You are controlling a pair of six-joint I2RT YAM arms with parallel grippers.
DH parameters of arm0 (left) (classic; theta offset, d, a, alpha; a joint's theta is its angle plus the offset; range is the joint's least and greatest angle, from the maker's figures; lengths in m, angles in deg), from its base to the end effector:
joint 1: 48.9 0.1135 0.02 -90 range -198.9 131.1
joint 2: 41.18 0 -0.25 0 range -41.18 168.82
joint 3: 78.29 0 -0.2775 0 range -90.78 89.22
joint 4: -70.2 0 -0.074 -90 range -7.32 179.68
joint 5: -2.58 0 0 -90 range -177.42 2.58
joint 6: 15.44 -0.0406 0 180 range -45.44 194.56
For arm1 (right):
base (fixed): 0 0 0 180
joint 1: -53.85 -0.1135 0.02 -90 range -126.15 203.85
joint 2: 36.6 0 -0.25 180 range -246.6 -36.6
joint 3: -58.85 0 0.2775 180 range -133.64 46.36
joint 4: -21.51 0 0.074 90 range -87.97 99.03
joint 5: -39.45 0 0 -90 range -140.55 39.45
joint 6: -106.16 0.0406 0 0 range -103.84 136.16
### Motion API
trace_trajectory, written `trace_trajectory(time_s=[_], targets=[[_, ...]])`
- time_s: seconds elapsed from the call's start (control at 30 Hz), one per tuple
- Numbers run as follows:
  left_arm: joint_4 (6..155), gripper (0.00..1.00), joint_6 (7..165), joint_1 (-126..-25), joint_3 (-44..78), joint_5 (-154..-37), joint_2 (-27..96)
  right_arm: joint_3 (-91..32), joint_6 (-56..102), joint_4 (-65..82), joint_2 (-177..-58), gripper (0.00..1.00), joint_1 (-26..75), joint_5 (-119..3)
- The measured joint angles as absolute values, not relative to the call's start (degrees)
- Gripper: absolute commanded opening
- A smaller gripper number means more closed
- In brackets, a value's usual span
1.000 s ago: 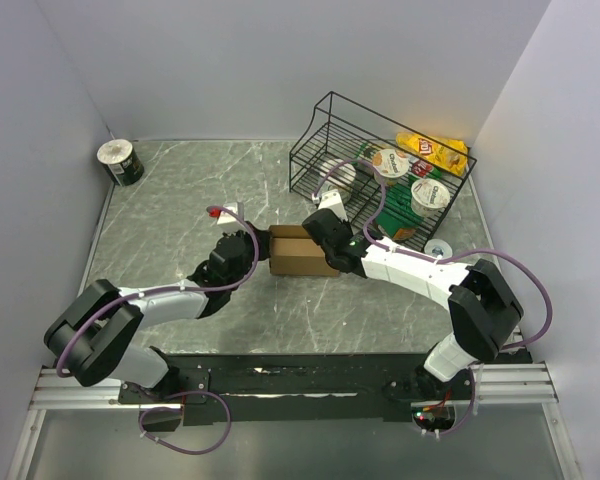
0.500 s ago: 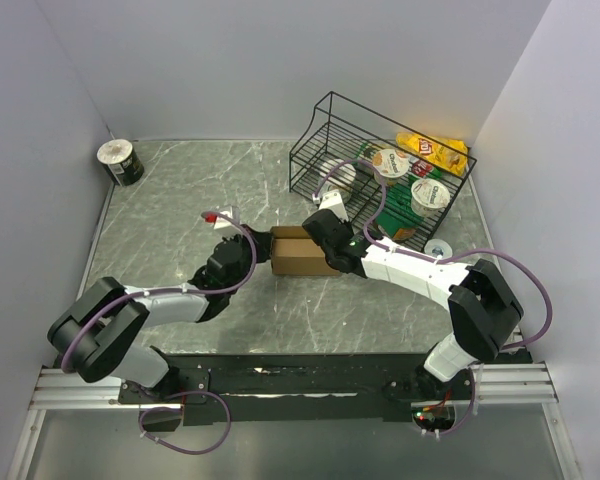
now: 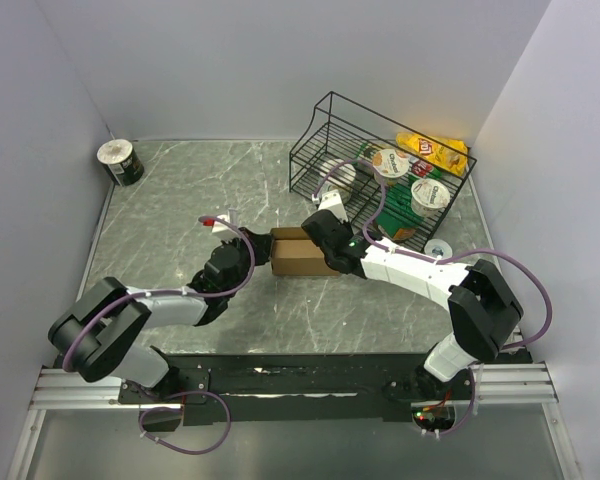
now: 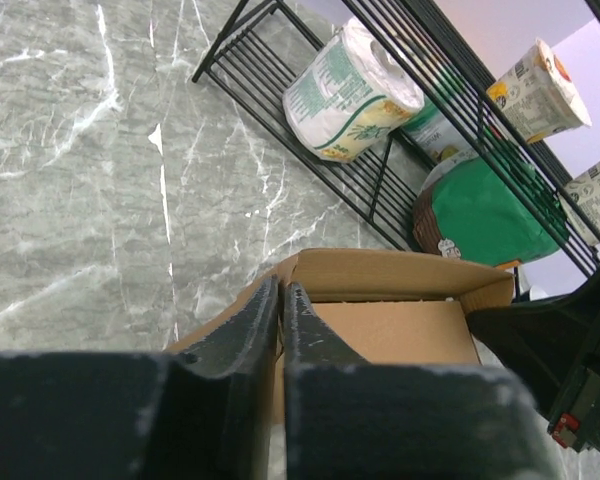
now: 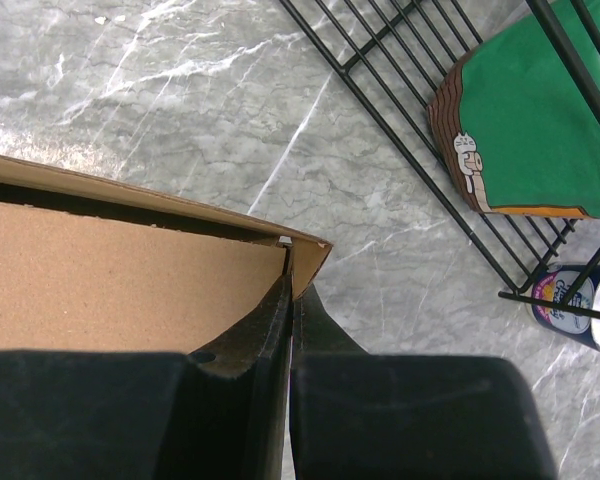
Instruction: Fold the paper box
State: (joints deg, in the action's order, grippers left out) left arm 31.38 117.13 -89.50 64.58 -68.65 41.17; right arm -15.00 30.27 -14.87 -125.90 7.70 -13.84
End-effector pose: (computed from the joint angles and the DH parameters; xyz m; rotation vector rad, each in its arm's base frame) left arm 0.2317 -0.1814 0.1518 -0.2845 1.7199 -0.8102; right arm 0.2602 0.2358 0.2058 -0.3728 2.2344 -0.2549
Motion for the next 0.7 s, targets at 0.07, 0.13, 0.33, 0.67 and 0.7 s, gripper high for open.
trace_trajectory(time_s=[0.07, 0.13, 0.33, 0.67, 0.7], targets=[[32.0, 0.25, 117.0, -89.5, 64.6, -69.0, 40.8, -15.0, 30.3, -14.8, -125.9, 0.00, 7.7, -13.8], [33.0, 0.29, 116.6, -89.7, 64.6, -69.4, 40.0, -15.0, 30.3, -14.7, -125.9, 0.00, 7.7, -13.7], [37.7, 0.41, 115.5, -90.3, 64.5, -70.7, 38.8, -15.0, 30.3, -14.3, -125.9, 0.00, 7.5, -13.5], [48.4, 0.75, 109.9, -91.2, 63.7, -71.3, 35.9, -14.7, 30.9, -11.9, -125.5, 0.00, 6.3, -15.0], [49.2, 0.79, 109.0, -91.2, 63.5, -71.7, 35.4, -14.6, 30.9, -11.8, -125.5, 0.00, 6.2, -15.4]])
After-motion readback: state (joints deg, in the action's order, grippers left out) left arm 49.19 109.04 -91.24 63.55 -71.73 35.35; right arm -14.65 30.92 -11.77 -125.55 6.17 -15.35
